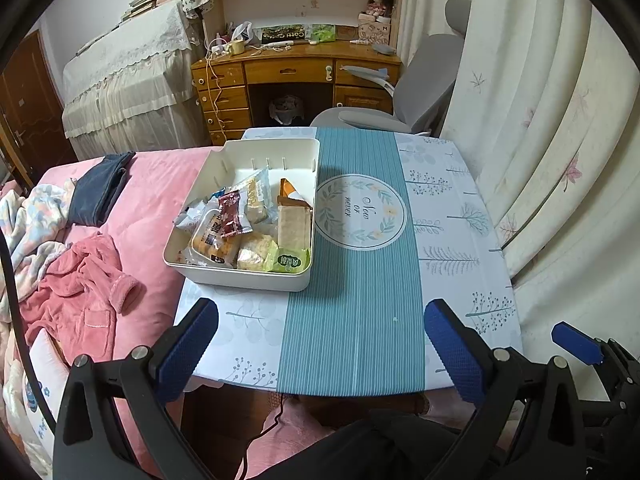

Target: Organize snacks

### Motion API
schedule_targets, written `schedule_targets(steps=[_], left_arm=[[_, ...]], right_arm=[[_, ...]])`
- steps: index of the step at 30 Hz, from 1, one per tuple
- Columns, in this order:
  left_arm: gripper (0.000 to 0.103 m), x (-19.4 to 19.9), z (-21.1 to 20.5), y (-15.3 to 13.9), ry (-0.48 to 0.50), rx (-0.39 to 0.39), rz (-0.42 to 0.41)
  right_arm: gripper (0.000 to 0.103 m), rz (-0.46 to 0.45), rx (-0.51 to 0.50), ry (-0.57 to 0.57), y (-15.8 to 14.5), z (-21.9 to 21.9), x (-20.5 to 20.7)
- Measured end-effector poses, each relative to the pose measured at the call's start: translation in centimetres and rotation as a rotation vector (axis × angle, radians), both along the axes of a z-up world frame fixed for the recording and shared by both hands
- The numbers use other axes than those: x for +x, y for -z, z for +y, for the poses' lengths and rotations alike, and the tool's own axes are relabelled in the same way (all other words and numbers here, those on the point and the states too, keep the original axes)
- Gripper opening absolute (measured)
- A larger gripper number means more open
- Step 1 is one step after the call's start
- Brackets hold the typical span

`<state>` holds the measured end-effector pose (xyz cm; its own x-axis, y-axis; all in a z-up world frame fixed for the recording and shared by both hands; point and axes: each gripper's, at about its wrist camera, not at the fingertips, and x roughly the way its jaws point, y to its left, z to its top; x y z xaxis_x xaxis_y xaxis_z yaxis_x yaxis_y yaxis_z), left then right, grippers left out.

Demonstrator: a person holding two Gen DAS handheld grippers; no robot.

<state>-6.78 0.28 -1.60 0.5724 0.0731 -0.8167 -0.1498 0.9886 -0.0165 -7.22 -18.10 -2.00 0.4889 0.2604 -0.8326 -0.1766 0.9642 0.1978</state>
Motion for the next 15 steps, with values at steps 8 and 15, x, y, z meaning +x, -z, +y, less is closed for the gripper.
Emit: schedule_targets(steps=[8,15], left_arm=[[0.102,-0.1,-0.17,-0.03,0.0,0.005,0.0],[0.102,0.0,-0.15,-0.03,0.003,0.004,0.002]], right_arm=[[0.092,-0.001,-0.001,-0.004,0.11,-0.11,0.1],[0.092,0.004,-0.002,-0.001,0.3,-0.31,-0.06]])
